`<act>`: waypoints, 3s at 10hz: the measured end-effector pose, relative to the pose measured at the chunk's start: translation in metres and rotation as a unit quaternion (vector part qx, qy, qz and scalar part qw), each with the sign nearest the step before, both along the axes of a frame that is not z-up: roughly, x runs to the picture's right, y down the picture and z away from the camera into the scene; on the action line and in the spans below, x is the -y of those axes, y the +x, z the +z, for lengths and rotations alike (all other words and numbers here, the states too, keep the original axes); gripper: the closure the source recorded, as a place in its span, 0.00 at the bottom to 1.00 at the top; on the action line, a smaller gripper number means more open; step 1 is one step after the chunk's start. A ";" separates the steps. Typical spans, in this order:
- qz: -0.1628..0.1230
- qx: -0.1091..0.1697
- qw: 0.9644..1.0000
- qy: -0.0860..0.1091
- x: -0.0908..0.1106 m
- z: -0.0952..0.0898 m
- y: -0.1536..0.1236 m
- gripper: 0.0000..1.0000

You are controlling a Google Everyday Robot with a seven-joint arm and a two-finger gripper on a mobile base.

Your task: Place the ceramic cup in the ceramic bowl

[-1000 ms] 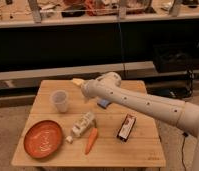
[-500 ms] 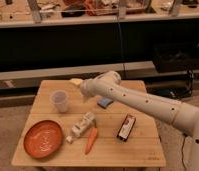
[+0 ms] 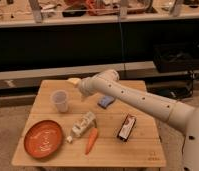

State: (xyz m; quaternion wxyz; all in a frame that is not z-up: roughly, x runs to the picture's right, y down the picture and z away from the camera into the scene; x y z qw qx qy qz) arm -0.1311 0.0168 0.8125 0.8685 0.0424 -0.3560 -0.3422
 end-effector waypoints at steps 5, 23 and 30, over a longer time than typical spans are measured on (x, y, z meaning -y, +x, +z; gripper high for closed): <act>-0.029 0.010 1.000 0.001 -0.007 0.004 -0.020 0.20; -0.111 0.031 0.993 -0.027 -0.013 0.016 -0.048 0.20; -0.138 0.050 0.988 -0.043 -0.017 0.024 -0.057 0.20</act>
